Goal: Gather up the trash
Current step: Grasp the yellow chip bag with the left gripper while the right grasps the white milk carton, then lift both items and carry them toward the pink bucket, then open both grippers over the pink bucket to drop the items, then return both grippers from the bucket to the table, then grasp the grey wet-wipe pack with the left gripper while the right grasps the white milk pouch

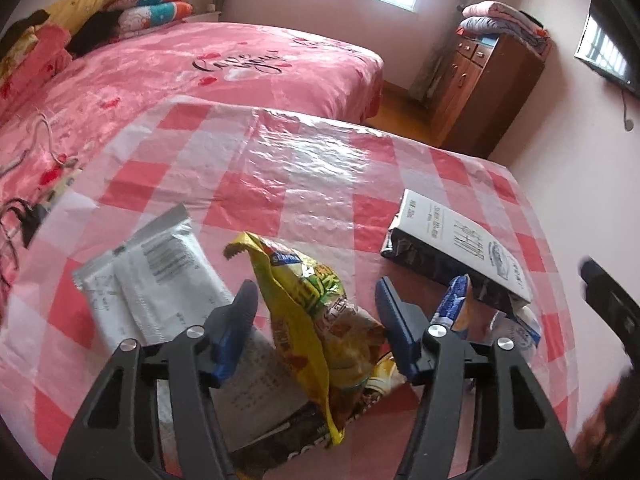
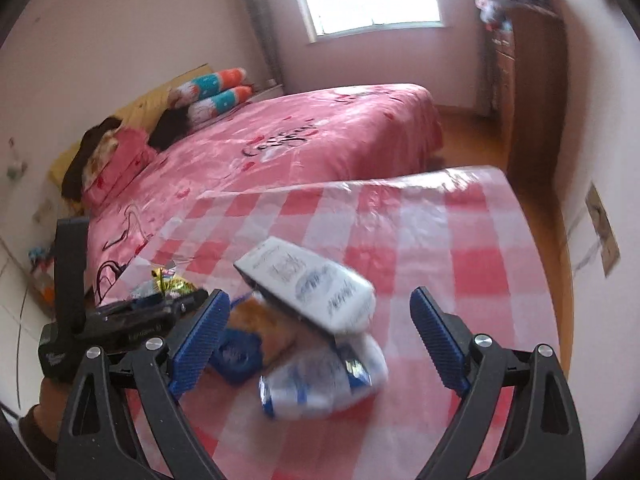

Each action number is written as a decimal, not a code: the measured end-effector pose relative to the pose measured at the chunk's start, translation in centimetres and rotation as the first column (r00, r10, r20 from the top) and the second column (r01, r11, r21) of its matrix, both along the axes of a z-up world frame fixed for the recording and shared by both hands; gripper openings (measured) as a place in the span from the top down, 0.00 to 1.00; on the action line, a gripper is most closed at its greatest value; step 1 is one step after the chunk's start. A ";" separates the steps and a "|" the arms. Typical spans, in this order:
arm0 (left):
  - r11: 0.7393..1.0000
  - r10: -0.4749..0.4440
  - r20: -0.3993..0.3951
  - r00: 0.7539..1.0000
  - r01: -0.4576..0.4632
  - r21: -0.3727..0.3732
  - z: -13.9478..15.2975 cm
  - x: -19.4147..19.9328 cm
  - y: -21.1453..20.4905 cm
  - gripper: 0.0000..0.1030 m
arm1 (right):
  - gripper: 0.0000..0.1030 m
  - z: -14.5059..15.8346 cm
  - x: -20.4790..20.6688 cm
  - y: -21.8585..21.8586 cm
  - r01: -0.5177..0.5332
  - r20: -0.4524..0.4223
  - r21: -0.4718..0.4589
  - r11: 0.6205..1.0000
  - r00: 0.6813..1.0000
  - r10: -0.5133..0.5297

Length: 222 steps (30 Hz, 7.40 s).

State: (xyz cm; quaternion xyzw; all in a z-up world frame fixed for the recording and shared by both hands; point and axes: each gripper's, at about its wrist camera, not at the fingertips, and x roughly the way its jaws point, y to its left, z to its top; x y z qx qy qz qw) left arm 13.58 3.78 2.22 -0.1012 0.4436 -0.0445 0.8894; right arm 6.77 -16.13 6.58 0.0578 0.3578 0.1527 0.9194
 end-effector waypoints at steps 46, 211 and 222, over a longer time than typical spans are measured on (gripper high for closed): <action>0.988 -0.105 0.053 0.993 0.110 -0.109 0.4 -12.1 2.4 0.58 | 0.42 -3.3 -8.6 4.2 -0.064 -0.055 0.010 0.998 0.996 0.064; 0.969 0.167 0.043 0.985 -0.172 0.175 3.4 -26.8 13.6 0.20 | 0.10 -3.0 -17.8 14.9 -0.232 -0.052 0.157 0.960 0.969 0.242; 0.972 0.082 0.022 0.996 -0.085 0.218 3.6 -25.6 9.8 0.20 | 0.10 -2.0 -16.9 11.5 -0.173 -0.036 0.163 0.971 0.983 0.182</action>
